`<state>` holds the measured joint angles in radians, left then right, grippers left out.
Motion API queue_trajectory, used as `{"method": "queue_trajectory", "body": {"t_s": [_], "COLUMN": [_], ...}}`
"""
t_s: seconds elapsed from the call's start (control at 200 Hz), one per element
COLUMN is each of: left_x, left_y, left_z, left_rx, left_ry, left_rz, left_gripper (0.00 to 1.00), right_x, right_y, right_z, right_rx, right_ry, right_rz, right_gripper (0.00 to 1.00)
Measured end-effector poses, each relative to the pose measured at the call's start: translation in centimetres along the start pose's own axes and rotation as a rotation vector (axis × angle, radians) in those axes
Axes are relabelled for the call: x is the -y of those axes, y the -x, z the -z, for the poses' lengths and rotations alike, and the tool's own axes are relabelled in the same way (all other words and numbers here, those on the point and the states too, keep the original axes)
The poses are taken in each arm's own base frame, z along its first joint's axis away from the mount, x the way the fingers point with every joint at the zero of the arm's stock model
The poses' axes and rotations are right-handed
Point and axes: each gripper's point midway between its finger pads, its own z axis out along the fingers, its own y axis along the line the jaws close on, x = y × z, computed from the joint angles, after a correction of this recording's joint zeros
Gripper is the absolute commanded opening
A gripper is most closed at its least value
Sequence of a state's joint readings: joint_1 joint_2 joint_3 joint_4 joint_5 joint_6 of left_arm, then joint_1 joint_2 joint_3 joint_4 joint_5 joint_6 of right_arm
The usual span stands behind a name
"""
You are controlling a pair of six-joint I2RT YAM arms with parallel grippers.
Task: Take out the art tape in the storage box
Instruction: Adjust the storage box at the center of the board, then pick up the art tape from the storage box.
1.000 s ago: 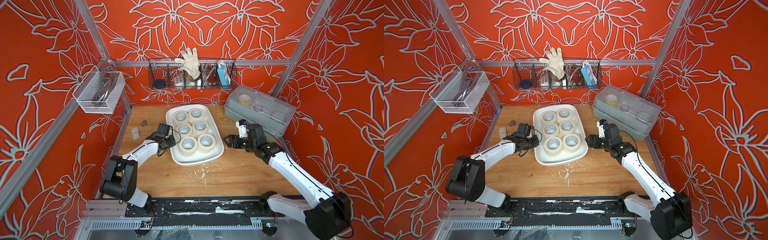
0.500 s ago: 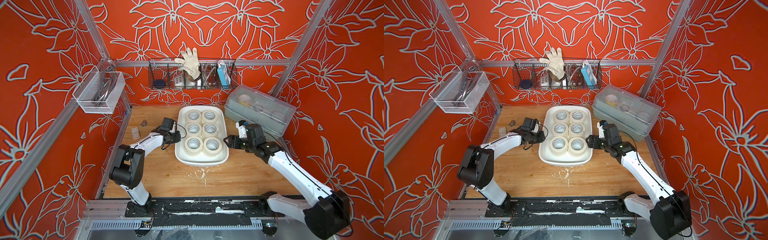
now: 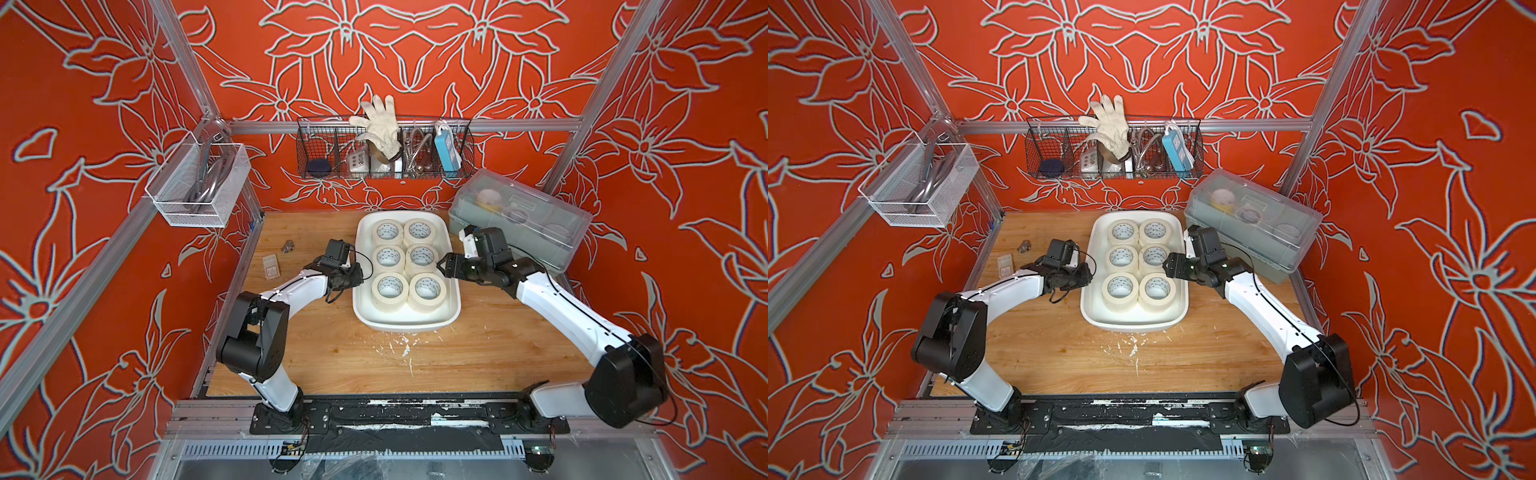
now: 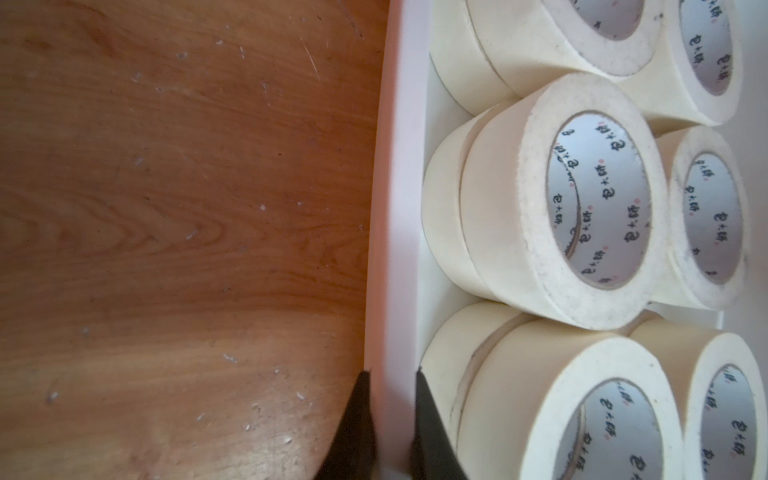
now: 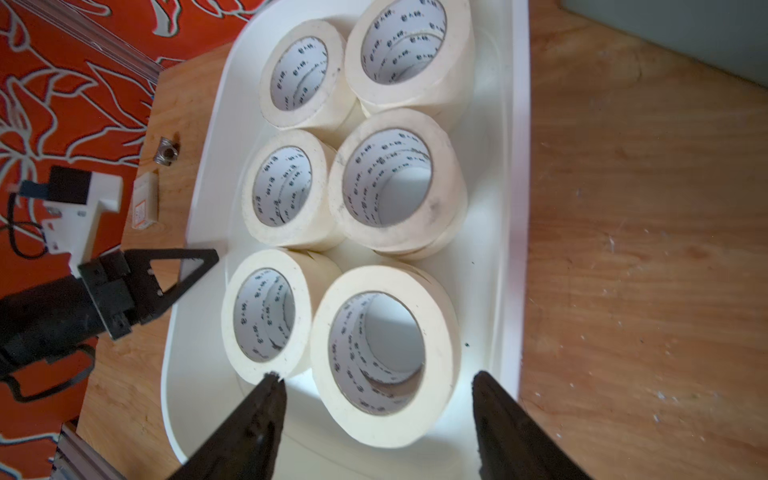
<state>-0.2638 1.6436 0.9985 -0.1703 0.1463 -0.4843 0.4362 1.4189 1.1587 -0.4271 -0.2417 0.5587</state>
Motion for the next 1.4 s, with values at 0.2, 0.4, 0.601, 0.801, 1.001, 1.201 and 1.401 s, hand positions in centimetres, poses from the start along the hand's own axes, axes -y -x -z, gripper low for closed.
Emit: {"method": "queue_trajectory", "body": {"t_s": [0.2,0.4,0.601,0.801,1.001,1.201,1.401], "left_x": [0.2,0.3,1.8,2.4,2.5,2.4,2.3], "left_y": [-0.2,0.2,3.1,5.0,6.3,7.0,7.2], "left_z": [0.0,0.4,2.6,5.7,7.6,8.2,8.4], "left_rx": [0.002,0.002,0.082,0.171,0.234,0.261,0.268], "left_ry": [0.007,0.019,0.004,0.014,0.039,0.060,0.073], "left_rz": [0.016,0.009,-0.009,-0.033,-0.044,-0.052,-0.053], "left_gripper": [0.00,0.37,0.64,0.77,0.79,0.79,0.79], "right_x": [-3.0,-5.0,-5.5,-5.8,-5.8,-5.7,-4.8], "right_y": [3.3,5.1,6.0,6.9,8.1,7.7,6.6], "right_z": [-2.4,-6.3,-10.1,-13.6,-17.0,-19.2,-20.8], "right_rx": [0.015,-0.010,-0.039,-0.055,-0.038,-0.043,-0.062], "right_ry": [0.015,-0.001,-0.036,-0.050,-0.129,-0.184,-0.217], "right_rz": [0.029,0.027,-0.007,-0.063,-0.114,-0.135,-0.170], "right_gripper": [0.74,0.74,0.74,0.68,0.71,0.72,0.73]}}
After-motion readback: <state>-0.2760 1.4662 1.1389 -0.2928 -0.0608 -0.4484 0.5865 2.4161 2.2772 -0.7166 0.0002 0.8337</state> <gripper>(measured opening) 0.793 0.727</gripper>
